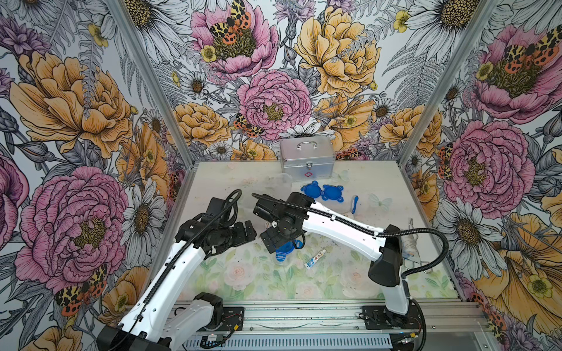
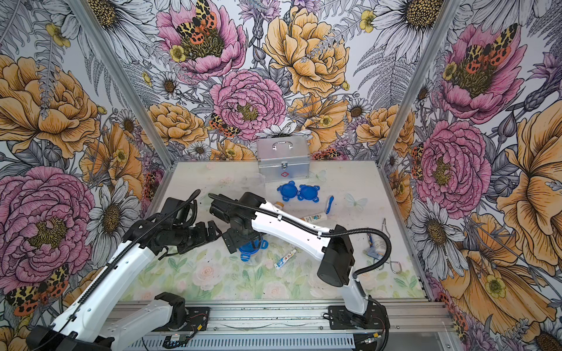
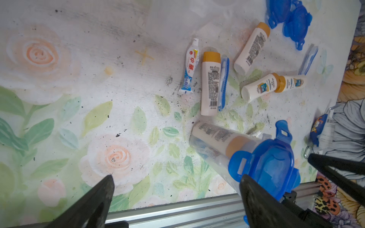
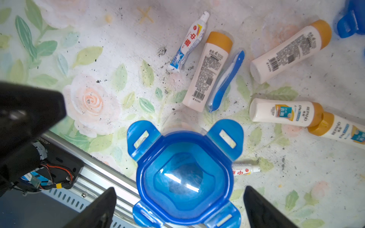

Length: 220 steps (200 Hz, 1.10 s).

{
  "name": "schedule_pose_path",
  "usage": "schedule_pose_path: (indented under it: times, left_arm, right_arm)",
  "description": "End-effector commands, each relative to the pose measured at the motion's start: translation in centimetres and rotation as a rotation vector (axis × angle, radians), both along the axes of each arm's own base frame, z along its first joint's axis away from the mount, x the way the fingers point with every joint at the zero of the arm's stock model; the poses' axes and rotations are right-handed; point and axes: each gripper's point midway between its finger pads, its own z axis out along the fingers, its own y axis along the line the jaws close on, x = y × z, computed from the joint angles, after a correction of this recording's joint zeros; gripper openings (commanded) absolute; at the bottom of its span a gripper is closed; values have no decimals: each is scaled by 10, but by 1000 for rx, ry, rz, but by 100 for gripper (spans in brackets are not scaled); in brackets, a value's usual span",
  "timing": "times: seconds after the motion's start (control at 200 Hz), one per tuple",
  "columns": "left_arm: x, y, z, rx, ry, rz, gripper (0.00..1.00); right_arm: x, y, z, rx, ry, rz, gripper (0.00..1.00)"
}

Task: Pack away toiletry kits
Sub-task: Close the lid on the container, then close the fastener on the container.

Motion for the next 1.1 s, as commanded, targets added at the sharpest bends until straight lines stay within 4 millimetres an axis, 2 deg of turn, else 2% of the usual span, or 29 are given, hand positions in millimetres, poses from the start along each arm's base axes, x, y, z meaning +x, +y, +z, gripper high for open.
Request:
schedule_pose_path:
  times: [0.0, 0.11, 0.21, 0.31, 0.495, 0.64, 0.921, 1.096]
  left_arm:
    - [7, -20, 15, 25, -51, -109, 99]
    - [8, -43, 19, 48, -55, -204, 99]
    - [9, -57, 15, 76, -46, -256, 98]
    - [11, -62, 13, 102, -42, -277, 98]
    - [15, -71, 9, 147, -41, -323, 98]
    - [15, -72, 1, 179, -26, -329, 96]
    - [12, -66, -7, 212, -15, -319, 92]
    - [8, -63, -11, 213, 0, -318, 90]
  right_arm:
    - [8, -29, 29, 63, -24, -108, 98]
    - [2, -50, 23, 112, 14, -169, 93]
    - [-5, -58, 13, 194, 69, -211, 86]
    - [-9, -57, 10, 235, 93, -211, 79]
    - [-13, -46, 1, 264, 136, -191, 73]
    - [-12, -44, -8, 265, 152, -196, 69]
    - [-9, -43, -21, 245, 162, -200, 53]
    - [-6, -46, -26, 234, 161, -210, 49]
